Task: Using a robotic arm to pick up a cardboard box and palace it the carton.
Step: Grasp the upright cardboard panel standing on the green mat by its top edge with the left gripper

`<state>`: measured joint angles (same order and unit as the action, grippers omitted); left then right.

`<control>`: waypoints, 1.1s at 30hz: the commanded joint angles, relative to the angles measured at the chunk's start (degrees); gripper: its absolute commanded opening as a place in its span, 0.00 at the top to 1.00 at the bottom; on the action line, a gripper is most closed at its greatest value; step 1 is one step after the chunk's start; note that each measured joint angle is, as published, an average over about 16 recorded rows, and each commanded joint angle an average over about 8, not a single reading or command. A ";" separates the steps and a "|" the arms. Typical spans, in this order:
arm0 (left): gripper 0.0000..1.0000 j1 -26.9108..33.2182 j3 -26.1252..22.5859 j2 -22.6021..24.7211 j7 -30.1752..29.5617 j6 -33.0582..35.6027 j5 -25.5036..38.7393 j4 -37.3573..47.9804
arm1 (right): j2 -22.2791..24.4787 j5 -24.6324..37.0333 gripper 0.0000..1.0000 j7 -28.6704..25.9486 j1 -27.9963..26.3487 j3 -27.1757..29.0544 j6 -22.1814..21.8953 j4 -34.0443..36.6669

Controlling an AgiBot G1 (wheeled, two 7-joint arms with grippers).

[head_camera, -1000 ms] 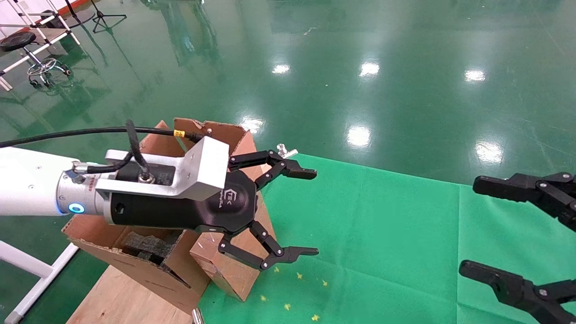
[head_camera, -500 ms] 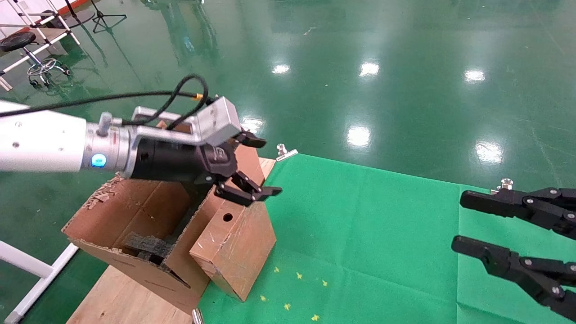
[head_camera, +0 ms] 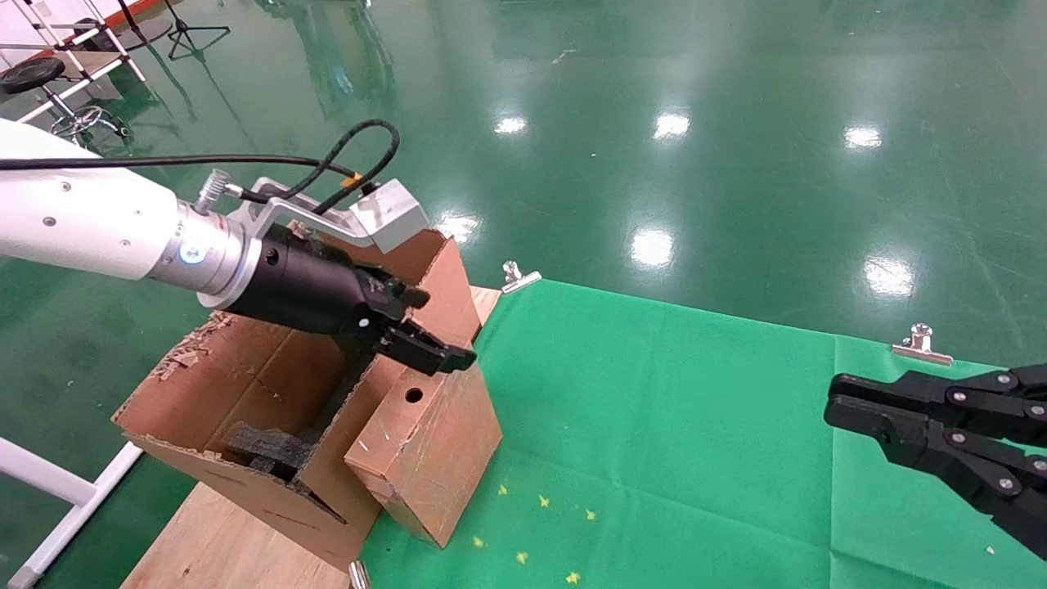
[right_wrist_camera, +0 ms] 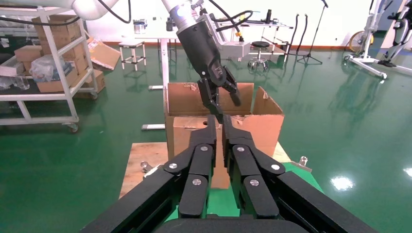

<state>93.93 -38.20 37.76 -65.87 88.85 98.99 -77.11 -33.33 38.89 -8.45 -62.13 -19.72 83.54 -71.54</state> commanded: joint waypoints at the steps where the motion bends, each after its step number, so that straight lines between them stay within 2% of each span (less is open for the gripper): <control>1: 0.00 0.58 -1.04 0.05 -2.11 0.55 0.81 -0.03 | 0.00 0.00 1.00 0.00 0.00 0.00 0.00 0.00; 11: 0.00 1.86 -8.07 -0.45 -9.46 0.83 -0.06 0.00 | 0.00 0.00 1.00 0.00 0.00 0.00 0.00 0.00; 20: 0.00 2.13 -13.50 0.00 -11.24 0.12 -0.84 -0.13 | 0.00 0.00 0.99 0.00 0.00 -0.01 0.00 0.00; 21: 0.00 2.20 -13.82 0.05 -11.18 0.05 -0.82 -0.15 | 0.00 0.00 0.94 0.00 0.00 -0.01 0.00 0.00; 23: 0.00 2.43 -14.59 0.17 -10.87 -0.07 -0.74 -0.17 | 0.00 -0.01 0.72 0.00 0.00 0.00 -0.01 0.00; 24: 0.05 2.54 -14.89 0.22 -10.72 -0.11 -0.70 -0.17 | 0.01 -0.01 0.59 0.00 0.00 0.00 -0.01 0.01; 25: 0.15 2.64 -15.13 0.26 -10.59 -0.15 -0.64 -0.17 | 0.01 -0.01 0.47 0.00 0.01 0.00 -0.01 0.01; 28: 0.52 2.83 -15.56 0.32 -10.37 -0.22 -0.60 -0.15 | 0.01 -0.01 0.10 0.01 0.01 0.00 -0.02 0.01; 29: 0.65 2.90 -15.69 0.34 -10.30 -0.24 -0.59 -0.14 | 0.01 -0.01 0.03 0.01 0.01 0.00 -0.02 0.02; 31: 0.89 2.91 -15.64 0.34 -10.34 -0.26 -0.57 -0.13 | 0.01 -0.01 0.00 0.01 0.01 0.00 -0.02 0.02; 32: 0.97 2.90 -15.60 0.34 -10.36 -0.26 -0.57 -0.13 | 0.01 -0.01 0.00 0.01 0.01 0.00 -0.02 0.02; 33: 1.00 2.88 -15.54 0.33 -10.38 -0.26 -0.57 -0.13 | 0.01 -0.01 0.00 0.01 0.01 0.00 -0.02 0.02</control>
<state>96.78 -53.70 38.09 -76.26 88.60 98.41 -77.24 -33.32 38.88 -8.45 -62.11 -19.72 83.52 -71.52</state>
